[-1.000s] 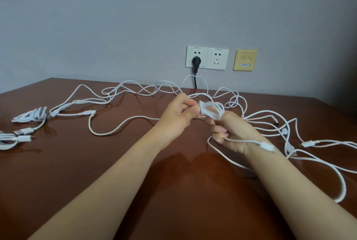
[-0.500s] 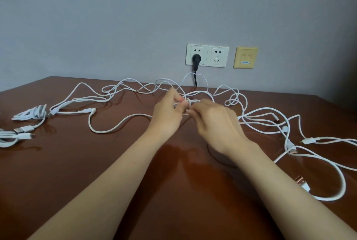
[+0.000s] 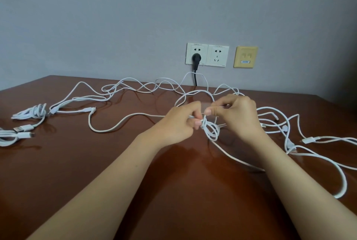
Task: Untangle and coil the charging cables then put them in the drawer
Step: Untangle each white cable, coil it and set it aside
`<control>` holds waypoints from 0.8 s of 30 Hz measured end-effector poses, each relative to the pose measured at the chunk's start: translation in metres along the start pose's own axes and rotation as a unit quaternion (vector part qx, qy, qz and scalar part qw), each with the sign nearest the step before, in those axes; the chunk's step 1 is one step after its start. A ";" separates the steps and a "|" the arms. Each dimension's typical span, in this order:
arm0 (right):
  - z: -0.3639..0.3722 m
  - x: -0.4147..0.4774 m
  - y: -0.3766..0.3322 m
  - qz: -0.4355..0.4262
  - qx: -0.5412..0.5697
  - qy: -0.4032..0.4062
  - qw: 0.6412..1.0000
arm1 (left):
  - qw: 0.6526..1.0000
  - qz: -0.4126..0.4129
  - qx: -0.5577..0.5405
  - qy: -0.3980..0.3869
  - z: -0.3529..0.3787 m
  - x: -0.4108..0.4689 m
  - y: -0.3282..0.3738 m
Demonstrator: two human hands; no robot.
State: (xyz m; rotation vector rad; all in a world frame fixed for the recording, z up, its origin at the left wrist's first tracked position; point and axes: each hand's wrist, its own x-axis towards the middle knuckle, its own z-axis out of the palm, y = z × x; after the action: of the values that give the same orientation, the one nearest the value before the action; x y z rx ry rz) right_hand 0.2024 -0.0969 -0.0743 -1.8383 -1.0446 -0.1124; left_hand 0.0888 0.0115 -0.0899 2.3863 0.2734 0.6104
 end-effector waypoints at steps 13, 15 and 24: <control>0.024 -0.008 0.004 0.023 0.032 -0.089 0.995 | 0.958 -0.002 -0.271 0.092 0.000 0.006 0.015; 0.028 -0.007 0.000 -0.004 -0.054 -0.060 0.997 | 0.958 -0.029 -0.245 0.148 -0.002 0.009 0.010; 0.026 -0.021 -0.024 -0.163 -0.259 -0.090 0.948 | 0.956 -0.100 -0.118 0.249 -0.006 0.011 -0.005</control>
State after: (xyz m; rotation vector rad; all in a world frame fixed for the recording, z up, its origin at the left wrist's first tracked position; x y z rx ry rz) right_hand 0.1633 -0.0852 -0.0810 -2.1494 -1.5564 -0.4607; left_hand 0.0954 0.0225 -0.0854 1.9180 0.6146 1.0778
